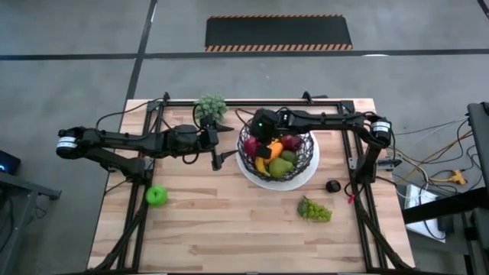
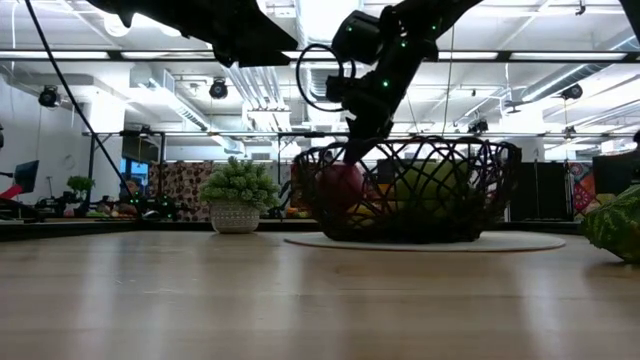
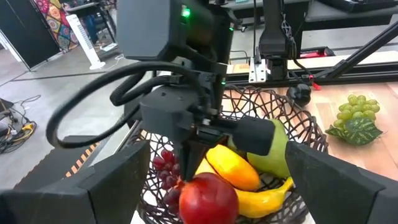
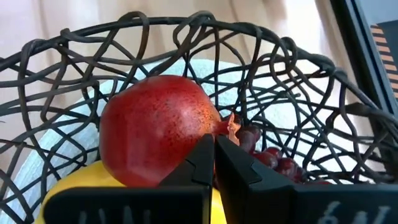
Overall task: Build produce basket
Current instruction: Put the red pomegranate into the black wire basket
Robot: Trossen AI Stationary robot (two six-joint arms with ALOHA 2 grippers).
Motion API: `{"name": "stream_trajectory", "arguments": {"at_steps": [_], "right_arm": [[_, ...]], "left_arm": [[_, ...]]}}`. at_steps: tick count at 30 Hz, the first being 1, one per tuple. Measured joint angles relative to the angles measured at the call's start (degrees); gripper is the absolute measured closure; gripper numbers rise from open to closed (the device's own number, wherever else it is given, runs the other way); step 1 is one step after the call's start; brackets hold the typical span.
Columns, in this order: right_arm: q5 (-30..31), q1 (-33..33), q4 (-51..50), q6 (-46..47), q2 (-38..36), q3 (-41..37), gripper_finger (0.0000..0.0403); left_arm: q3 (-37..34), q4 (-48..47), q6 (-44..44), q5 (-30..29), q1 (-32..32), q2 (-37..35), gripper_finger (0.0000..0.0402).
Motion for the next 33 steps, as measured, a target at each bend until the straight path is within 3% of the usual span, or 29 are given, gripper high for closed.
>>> {"name": "stream_trajectory", "arguments": {"at_steps": [14,21,27,33], "right_arm": [[-0.13,3.59,0.33,0.20,-0.11,0.02,0.0394],[-0.12,5.17,0.02,-0.01,-0.21,0.07,0.0394],[-1.51,5.71,-0.14,-0.20,-0.80,0.07,0.0394],[-1.60,6.86,-0.15,0.20,-1.12,0.07,0.0394]], "left_arm": [[-0.23,0.16,-0.32,-0.02,0.00,0.36,0.0047],[-4.74,-2.12,-2.65,0.31,-0.12,0.19,0.0047],[-7.24,-8.76,-7.60,14.45,-1.46,-2.73,0.0047],[-13.02,-3.67,-11.13,15.26,-2.97,0.62,0.0047]]}}
